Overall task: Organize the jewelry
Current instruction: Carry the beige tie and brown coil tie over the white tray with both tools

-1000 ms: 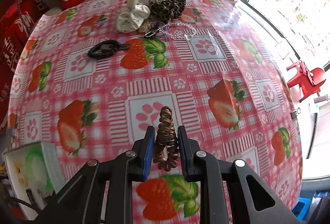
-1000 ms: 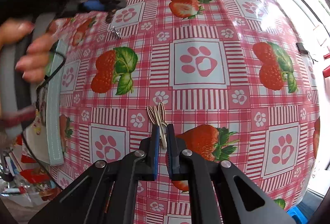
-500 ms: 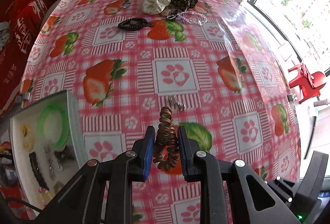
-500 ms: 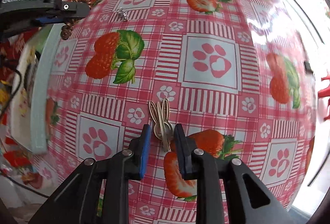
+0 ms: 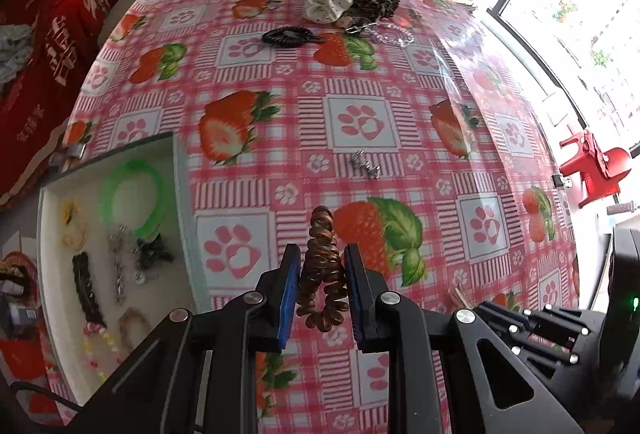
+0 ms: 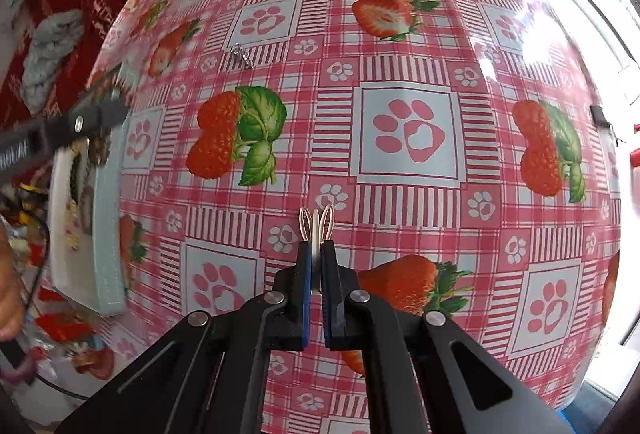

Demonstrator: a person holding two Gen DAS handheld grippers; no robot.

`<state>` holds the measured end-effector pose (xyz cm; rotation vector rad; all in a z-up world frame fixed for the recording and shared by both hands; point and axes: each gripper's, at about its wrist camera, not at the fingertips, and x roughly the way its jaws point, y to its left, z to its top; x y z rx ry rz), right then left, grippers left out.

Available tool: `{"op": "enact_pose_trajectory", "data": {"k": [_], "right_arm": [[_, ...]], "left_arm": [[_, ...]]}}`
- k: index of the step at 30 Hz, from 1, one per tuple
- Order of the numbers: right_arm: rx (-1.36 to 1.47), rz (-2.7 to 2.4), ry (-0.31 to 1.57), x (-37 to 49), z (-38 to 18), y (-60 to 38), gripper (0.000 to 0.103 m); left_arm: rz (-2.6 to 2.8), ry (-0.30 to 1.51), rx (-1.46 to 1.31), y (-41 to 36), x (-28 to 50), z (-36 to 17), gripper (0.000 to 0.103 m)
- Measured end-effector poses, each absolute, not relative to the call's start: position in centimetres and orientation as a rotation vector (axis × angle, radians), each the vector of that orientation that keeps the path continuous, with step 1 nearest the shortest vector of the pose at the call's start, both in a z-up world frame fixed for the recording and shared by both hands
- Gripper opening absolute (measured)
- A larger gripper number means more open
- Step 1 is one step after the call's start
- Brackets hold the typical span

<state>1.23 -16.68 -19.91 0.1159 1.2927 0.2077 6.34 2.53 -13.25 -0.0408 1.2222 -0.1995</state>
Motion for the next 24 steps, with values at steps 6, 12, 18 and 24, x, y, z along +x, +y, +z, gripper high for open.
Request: {"op": "enact_pose_trajectory", "data": {"k": [6, 12, 18, 24], "right_arm": [[0.078, 0.243, 1.319, 0.6, -20.5, -16.3, 0.011], [0.066, 0.245, 1.362, 0.6, -21.8, -15.6, 0.047], [-0.108, 0.193, 1.382, 0.7, -22.7, -13.5, 0.020], [-0.029, 0.202, 1.385, 0.8, -22.0, -14.3, 0.009]], "left_arm": [[-0.184, 1.226, -0.052, 4.1, 4.7, -13.1, 0.029], [-0.177, 1.233, -0.050, 4.8, 3.5, -13.3, 0.029], [-0.180, 1.233, -0.048, 5.0, 2.5, -13.2, 0.029], [-0.180, 1.235, -0.066, 5.6, 1.6, -13.1, 0.029]]}}
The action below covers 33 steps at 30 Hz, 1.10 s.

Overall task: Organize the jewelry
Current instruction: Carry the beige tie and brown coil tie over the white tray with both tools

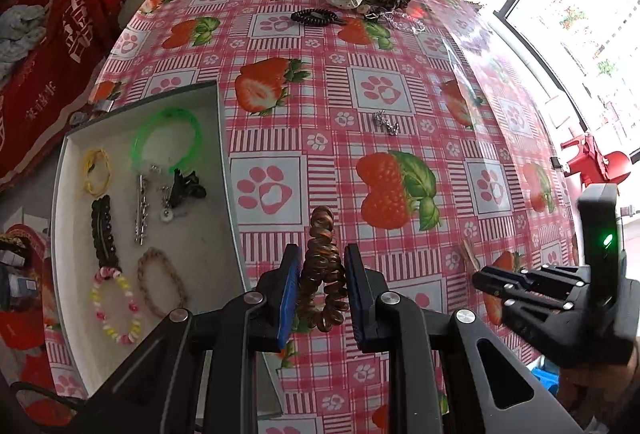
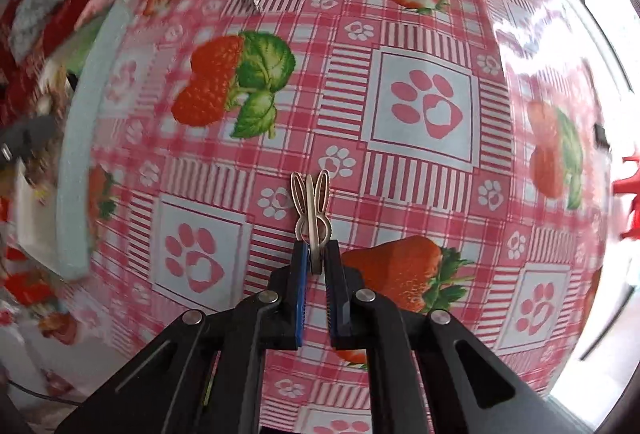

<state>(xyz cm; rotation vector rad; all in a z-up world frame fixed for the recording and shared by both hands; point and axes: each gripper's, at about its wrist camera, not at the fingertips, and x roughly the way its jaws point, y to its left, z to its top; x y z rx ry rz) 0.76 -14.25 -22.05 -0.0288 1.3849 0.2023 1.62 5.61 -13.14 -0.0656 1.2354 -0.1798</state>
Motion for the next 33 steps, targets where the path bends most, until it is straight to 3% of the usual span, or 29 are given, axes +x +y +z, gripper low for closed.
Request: {"op": "enact_pose_trajectory", "data": {"k": [14, 33], "right_arm": [[0.058, 0.327, 1.301, 2.0, -16.0, -12.5, 0.009], [-0.038, 0.595, 1.287, 1.7, -14.5, -0.6, 0.009]], "left_arm": [[-0.109, 1.231, -0.124, 9.4, -0.2, -13.0, 0.029], [0.074, 1.258, -0.208, 17.5, -5.1, -14.3, 0.029]]}}
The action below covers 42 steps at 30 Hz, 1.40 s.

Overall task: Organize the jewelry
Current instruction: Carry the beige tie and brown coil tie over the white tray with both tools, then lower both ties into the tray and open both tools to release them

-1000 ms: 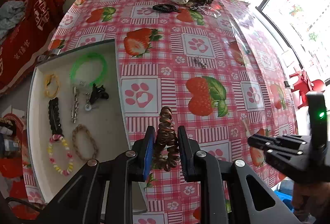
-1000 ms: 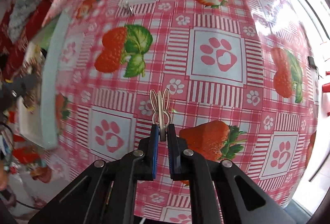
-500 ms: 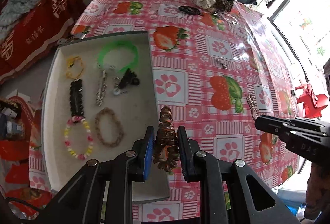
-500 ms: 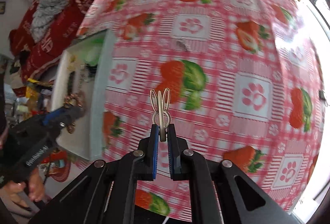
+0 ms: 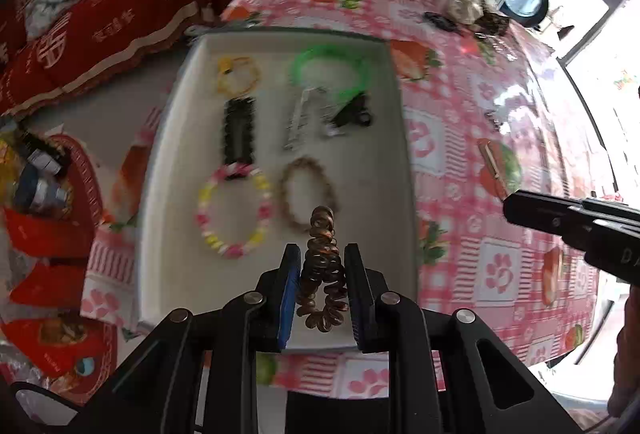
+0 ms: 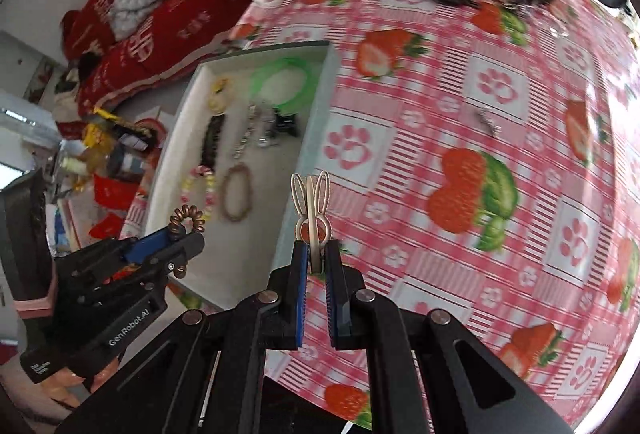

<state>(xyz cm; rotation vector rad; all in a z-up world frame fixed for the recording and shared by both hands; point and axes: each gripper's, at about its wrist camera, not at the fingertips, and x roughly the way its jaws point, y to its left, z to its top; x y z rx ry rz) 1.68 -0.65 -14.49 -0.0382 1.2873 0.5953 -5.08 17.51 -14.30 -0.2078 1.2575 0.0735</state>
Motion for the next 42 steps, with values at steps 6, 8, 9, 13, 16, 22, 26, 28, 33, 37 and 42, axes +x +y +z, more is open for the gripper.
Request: {"op": "enact_pose_trajectory", "data": {"k": [6, 8, 9, 13, 16, 22, 26, 28, 33, 37, 42], "right_arm": [[-0.070, 0.662, 1.306, 1.0, -14.8, 2.1, 0.009], [-0.083, 0.679, 1.313, 0.7, -15.0, 2.9, 0.009], [-0.091, 0.688, 1.318, 0.6, -15.3, 3.3, 0.009], [-0.125, 0.713, 1.356, 0.4, -16.4, 4.9, 0.009], [-0.146, 0.727, 1.381, 0.3, -17.4, 5.9, 0.009], [-0.179, 0.742, 1.412, 0.4, -18.7, 7.6, 0.009], [-0.176, 0.746, 1.444, 0.6, -19.8, 8.3, 0.009], [-0.179, 0.743, 1.455, 0.8, -20.3, 8.6, 0.009], [-0.200, 0.734, 1.471, 1.1, -21.4, 9.5, 0.009], [-0.214, 0.722, 1.486, 1.4, -22.3, 10.2, 0.009], [-0.215, 0.711, 1.512, 1.4, -23.4, 10.7, 0.010]], "left_arm": [[0.121, 1.287, -0.211, 19.7, -6.2, -15.3, 0.029], [0.126, 1.297, -0.213, 20.1, -6.4, -15.8, 0.029], [0.126, 1.301, -0.213, 20.2, -6.5, -16.0, 0.029], [0.125, 1.318, -0.210, 20.4, -6.3, -16.9, 0.029], [0.124, 1.332, -0.212, 20.4, -6.1, -17.5, 0.029], [0.129, 1.350, -0.179, 20.4, -5.9, -18.6, 0.029], [0.138, 1.362, -0.185, 20.7, -5.8, -19.2, 0.029], [0.142, 1.367, -0.190, 20.7, -5.7, -19.5, 0.029], [0.146, 1.385, -0.210, 21.0, -5.5, -20.1, 0.029], [0.146, 1.395, -0.207, 20.9, -5.4, -20.6, 0.030], [0.147, 1.395, -0.203, 20.8, -5.3, -20.8, 0.052]]}}
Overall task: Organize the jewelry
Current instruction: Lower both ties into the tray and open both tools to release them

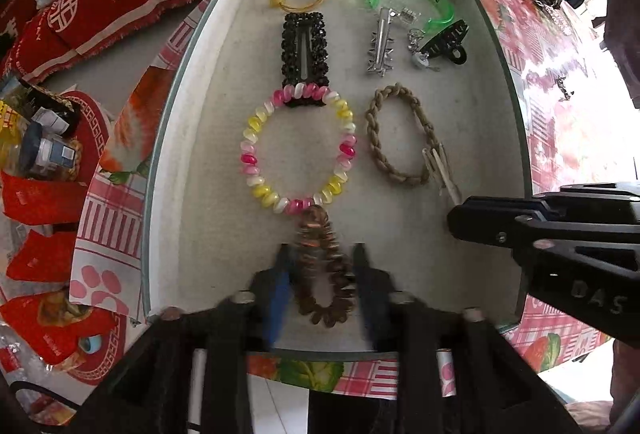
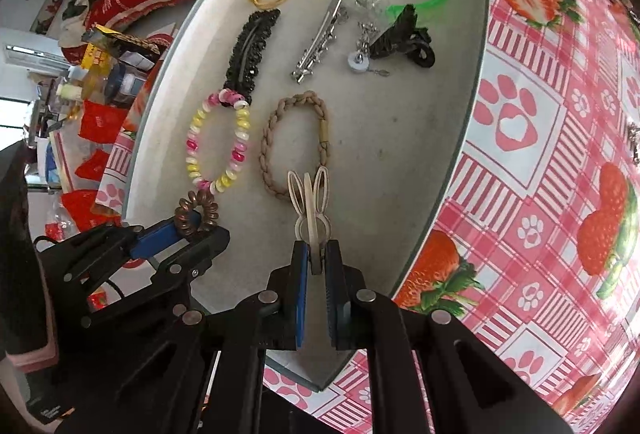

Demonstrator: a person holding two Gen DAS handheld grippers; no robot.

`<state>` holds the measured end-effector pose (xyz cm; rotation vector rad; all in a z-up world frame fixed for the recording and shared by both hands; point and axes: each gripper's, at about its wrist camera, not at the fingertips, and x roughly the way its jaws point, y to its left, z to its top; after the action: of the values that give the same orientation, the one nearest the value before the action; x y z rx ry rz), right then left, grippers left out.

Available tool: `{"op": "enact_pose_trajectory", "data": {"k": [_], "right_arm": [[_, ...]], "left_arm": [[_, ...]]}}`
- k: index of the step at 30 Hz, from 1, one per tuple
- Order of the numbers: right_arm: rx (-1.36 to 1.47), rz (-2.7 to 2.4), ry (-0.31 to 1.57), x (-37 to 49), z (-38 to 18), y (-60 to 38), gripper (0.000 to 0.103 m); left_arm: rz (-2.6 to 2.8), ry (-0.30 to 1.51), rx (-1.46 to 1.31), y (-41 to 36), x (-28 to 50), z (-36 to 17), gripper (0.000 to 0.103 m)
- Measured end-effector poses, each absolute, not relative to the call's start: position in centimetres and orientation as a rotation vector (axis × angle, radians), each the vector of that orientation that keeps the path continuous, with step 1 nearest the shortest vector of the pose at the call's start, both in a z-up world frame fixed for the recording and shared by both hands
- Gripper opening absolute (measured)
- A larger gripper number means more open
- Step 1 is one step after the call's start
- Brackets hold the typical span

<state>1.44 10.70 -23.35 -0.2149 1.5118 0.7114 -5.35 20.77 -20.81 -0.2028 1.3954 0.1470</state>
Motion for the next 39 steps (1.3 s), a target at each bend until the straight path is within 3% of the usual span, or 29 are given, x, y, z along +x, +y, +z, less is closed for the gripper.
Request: {"op": "enact_pose_trajectory", "data": {"k": [1, 7, 9, 11, 21, 23, 24, 39], "right_arm": [[-0.217, 0.708, 1.518, 1.5, -23.6, 10.7, 0.010], [-0.244, 0.717, 1.505, 1.5, -23.8, 11.2, 0.011], [-0.237, 0.727, 1.506, 1.5, -23.7, 11.4, 0.020], [-0.227, 0.726, 1.497, 1.6, -23.5, 11.6, 0.038], [-0.155, 0.728, 1.413, 2.1, -19.8, 11.3, 0.038], [-0.153, 0.709, 1.400, 2.1, -19.1, 10.7, 0.039], [-0.148, 0.701, 1.400, 2.1, -18.8, 10.4, 0.039], [-0.132, 0.590, 1.418, 1.8, -16.4, 5.9, 0.041]], "left_arm": [[0.161, 1.391, -0.190, 20.8, -5.4, -20.7, 0.058], [0.170, 1.391, -0.174, 20.8, -5.4, -20.7, 0.058], [0.175, 1.393, -0.174, 21.1, -5.5, -20.6, 0.058], [0.178, 1.388, -0.175, 21.1, -5.5, -20.4, 0.058], [0.188, 1.375, -0.162, 20.9, -5.6, -19.0, 0.060], [0.197, 1.374, -0.163, 21.0, -5.8, -18.8, 0.096], [0.213, 1.357, -0.160, 21.0, -5.9, -18.3, 0.099], [0.183, 1.383, -0.135, 19.7, -6.4, -16.3, 0.099]]}}
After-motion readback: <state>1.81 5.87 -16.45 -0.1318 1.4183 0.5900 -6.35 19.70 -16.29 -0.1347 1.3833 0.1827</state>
